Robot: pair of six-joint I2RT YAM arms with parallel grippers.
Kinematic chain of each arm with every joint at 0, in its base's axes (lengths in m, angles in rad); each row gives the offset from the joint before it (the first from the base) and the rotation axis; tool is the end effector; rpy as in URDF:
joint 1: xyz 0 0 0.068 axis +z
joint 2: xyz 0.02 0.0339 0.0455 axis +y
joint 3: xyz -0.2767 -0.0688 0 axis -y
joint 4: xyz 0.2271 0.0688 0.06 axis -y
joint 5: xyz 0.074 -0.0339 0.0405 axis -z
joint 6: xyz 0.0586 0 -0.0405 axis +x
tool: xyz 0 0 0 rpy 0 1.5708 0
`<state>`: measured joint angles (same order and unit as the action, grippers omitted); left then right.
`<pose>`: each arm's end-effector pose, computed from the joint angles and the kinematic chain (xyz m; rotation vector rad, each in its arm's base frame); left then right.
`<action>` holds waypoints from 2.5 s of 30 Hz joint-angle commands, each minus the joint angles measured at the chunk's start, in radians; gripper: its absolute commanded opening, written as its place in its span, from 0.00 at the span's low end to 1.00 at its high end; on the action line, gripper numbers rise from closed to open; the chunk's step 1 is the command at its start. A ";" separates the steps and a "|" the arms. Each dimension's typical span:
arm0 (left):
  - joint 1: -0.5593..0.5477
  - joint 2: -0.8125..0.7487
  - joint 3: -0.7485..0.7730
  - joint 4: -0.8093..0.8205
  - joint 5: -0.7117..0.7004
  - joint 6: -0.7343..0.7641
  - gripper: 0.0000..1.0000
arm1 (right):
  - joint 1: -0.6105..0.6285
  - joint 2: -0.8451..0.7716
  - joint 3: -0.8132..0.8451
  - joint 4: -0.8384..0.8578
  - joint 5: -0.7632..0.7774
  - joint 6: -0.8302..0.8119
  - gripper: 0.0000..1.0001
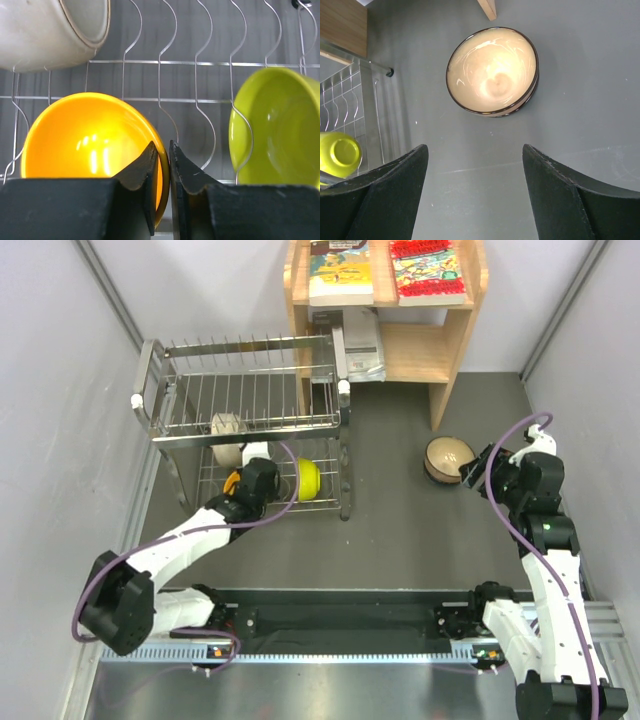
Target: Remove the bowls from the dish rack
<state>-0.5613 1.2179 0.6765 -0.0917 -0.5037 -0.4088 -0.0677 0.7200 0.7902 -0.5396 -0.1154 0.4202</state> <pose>0.2275 -0.1096 0.2334 -0.1128 2.1125 -0.0179 0.1523 -0.0036 0.3119 0.4251 2.0092 0.3377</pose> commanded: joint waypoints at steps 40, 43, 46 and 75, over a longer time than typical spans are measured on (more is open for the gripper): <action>-0.680 -0.018 0.227 -0.292 -0.022 0.019 0.00 | 0.012 0.015 0.012 0.029 -0.023 -0.001 0.77; -0.700 0.067 0.239 -0.202 0.013 0.027 0.00 | 0.012 0.013 0.012 0.027 -0.024 -0.001 0.77; -0.727 0.150 0.267 -0.111 0.033 0.036 0.00 | 0.014 0.012 0.021 0.021 -0.027 -0.006 0.77; -0.747 0.596 0.480 0.168 0.053 0.117 0.54 | 0.016 -0.004 0.018 0.015 -0.052 -0.026 0.77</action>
<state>-1.3109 1.8809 1.1576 0.0067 -0.4137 -0.2752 -0.0589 0.7322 0.7792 -0.5438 -0.1463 0.4110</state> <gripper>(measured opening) 0.509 0.774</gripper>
